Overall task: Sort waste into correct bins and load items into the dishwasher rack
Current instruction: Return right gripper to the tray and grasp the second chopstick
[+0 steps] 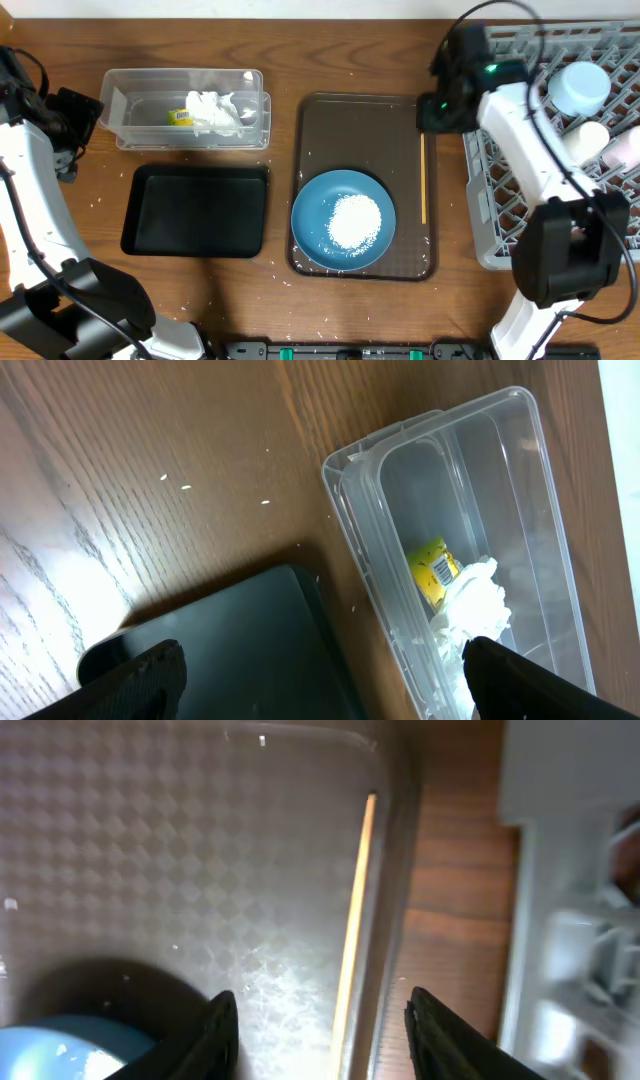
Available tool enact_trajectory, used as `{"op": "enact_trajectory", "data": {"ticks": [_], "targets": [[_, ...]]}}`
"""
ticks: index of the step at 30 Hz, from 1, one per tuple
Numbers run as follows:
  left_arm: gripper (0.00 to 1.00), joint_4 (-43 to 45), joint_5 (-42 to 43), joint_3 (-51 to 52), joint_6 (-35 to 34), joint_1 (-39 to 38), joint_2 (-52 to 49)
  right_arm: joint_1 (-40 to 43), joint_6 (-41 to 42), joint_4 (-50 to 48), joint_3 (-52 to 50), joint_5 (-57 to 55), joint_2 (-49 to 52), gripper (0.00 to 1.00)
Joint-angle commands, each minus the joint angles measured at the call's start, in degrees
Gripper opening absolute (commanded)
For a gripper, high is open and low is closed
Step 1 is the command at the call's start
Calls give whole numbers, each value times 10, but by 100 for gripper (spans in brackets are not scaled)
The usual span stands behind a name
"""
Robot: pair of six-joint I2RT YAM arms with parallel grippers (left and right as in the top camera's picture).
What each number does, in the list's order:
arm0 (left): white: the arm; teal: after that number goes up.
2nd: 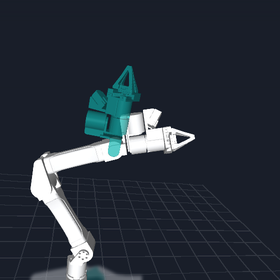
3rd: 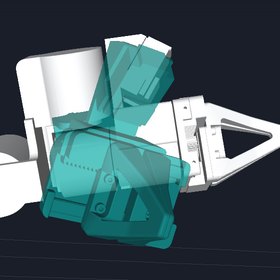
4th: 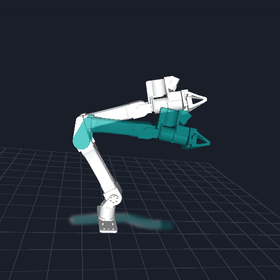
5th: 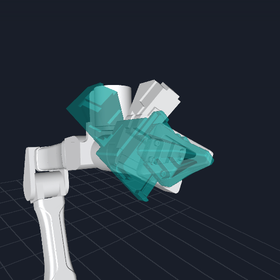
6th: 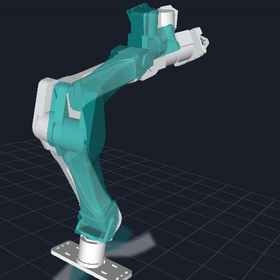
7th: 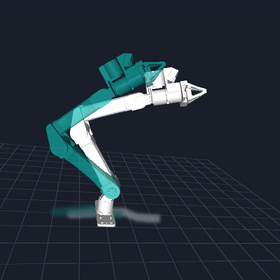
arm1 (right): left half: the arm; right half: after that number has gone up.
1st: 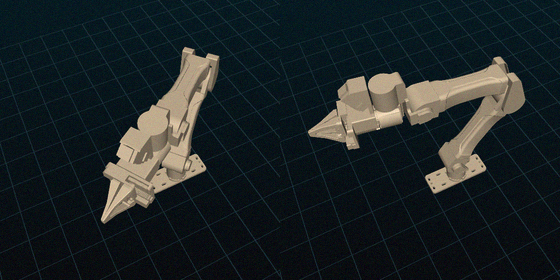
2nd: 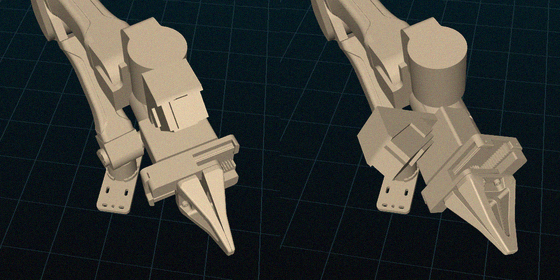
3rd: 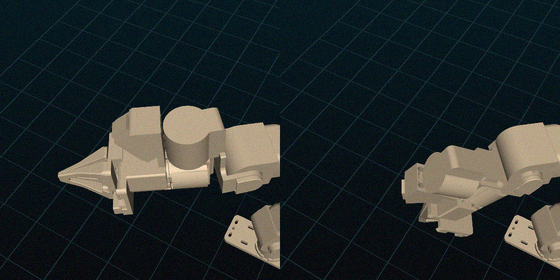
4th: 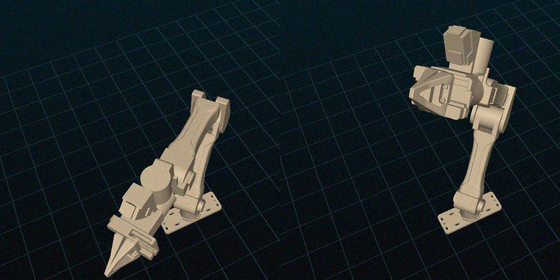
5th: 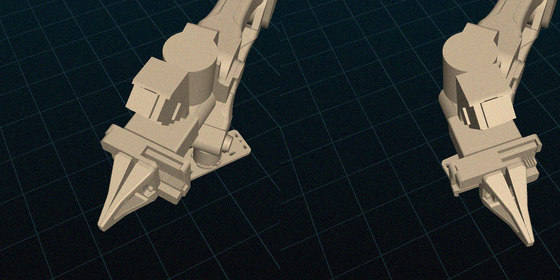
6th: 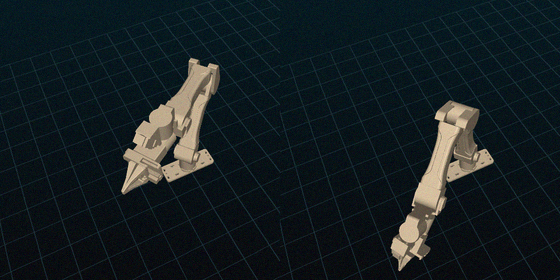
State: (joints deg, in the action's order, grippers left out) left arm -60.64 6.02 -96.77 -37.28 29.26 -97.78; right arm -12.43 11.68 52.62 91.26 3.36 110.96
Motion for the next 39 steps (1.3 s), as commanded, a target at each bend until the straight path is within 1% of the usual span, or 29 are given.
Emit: {"op": "enact_trajectory", "data": {"ticks": [1, 5, 10, 15, 21, 26, 34, 36, 39], "targets": [[91, -2, -2, 1, 6, 1, -3, -15, 53, -38, -63, -33, 7, 50], [91, -2, -2, 1, 6, 1, -3, -24, 68, -86, -119, -33, 7, 47], [91, -2, -2, 1, 6, 1, -3, -26, 83, -114, -152, -31, 7, 45], [91, -2, -2, 1, 6, 1, -3, -33, 78, -129, -158, -31, 7, 45], [91, -2, -2, 1, 6, 1, -3, -41, 81, -140, -158, -39, 9, 43], [91, -2, -2, 1, 6, 1, -3, -42, 80, -145, -158, -80, 28, 46], [91, -2, -2, 1, 6, 1, -3, -42, 80, -158, -158, -73, 64, 43], [91, -2, -2, 1, 6, 1, -3, -42, 80, -158, -158, -65, 71, 39], [91, -2, -2, 1, 6, 1, -3, -42, 82, -158, -158, -56, 73, 24]]}}
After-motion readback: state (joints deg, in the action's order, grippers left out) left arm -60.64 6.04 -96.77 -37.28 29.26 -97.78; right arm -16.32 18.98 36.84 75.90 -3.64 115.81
